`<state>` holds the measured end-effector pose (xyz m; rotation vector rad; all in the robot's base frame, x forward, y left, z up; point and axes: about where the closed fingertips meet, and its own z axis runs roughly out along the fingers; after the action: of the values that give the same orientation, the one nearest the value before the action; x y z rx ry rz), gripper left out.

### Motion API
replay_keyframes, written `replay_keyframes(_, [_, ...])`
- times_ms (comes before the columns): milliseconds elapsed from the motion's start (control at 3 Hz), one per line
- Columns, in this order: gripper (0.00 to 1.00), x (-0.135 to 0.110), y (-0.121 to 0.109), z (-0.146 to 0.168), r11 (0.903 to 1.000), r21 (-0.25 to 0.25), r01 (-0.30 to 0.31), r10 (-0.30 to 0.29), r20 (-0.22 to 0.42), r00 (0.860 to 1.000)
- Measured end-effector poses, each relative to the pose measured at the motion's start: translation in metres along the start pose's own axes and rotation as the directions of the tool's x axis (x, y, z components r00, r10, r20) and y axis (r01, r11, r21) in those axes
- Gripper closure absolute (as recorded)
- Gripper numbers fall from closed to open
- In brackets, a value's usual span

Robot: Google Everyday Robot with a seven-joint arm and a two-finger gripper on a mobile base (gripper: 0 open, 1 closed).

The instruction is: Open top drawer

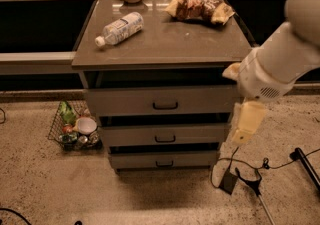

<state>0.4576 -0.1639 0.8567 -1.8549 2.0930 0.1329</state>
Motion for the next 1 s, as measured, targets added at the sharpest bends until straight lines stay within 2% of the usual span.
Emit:
replay_keyframes(333, [0.00, -0.004, 0.005, 0.051, 0.9988, -0.044, 0.024, -0.021, 0.054, 0.998])
replay_keyframes(667, [0.00, -0.004, 0.005, 0.051, 0.9988, -0.044, 0.024, -0.021, 0.054, 0.998])
replay_keyframes(1000, [0.00, 0.000, 0.002, 0.068, 0.9990, -0.042, 0.017, -0.017, 0.006, 1.000])
